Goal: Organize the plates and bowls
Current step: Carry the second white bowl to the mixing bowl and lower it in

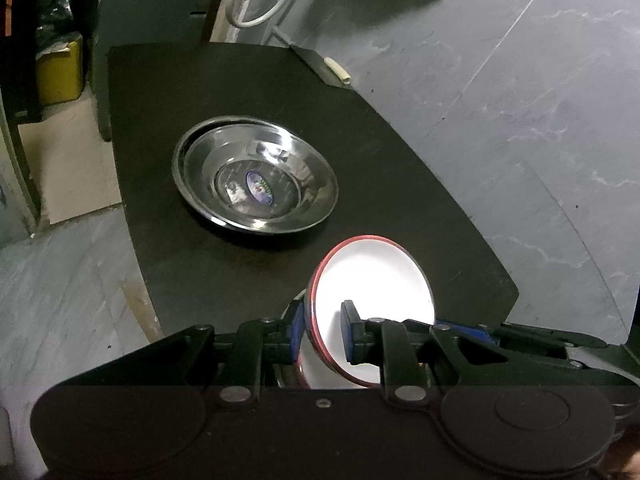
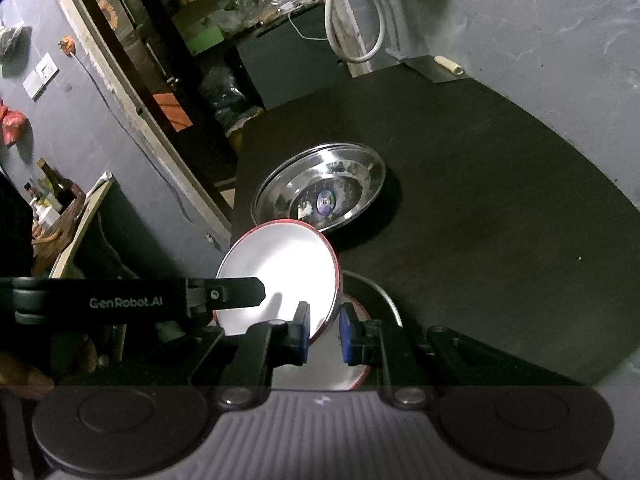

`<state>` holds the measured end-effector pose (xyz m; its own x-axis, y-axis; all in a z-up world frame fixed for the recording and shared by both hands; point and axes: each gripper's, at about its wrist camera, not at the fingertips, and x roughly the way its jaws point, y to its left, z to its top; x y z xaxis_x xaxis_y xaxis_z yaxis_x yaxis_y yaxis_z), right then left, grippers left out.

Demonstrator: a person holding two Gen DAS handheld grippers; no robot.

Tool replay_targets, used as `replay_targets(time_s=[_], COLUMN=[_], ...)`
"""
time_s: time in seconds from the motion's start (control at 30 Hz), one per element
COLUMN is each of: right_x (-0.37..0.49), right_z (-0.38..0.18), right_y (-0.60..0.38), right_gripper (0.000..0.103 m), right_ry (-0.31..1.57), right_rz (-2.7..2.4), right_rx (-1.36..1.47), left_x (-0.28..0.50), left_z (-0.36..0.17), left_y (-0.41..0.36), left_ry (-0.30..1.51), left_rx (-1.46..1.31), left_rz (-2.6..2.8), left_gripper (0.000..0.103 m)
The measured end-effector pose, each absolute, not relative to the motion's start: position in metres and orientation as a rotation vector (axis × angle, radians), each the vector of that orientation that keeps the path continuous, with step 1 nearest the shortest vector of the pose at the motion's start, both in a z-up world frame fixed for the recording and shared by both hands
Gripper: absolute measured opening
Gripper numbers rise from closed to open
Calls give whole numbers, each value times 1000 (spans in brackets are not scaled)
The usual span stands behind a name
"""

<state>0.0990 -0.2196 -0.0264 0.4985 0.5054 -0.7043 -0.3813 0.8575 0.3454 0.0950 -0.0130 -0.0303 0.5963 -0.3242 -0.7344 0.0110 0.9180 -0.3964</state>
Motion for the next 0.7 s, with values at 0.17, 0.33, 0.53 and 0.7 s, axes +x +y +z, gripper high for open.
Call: replay_targets(time_s=[0.17,0.33,0.53,0.7], right_x=[94,92,92,93], right_z=[-33,-36,-38,-39], right_y=[-220,-223,-225,-225], right_gripper=[18,18,19,19], right_ry=[931,949,956,964], right_rz=[537,540,539,546], right_rx=[165,169,168,165], left_x=[91,87,86,88], left_z=[-37,-43,-47,-50], left_y=[-14,-16,-21,-24], left_ry=[937,954,972,992], left_rx=[-384,-400,-389,-378], left_rz=[-198,-195,-192,-181], left_gripper=[21,21,22,23])
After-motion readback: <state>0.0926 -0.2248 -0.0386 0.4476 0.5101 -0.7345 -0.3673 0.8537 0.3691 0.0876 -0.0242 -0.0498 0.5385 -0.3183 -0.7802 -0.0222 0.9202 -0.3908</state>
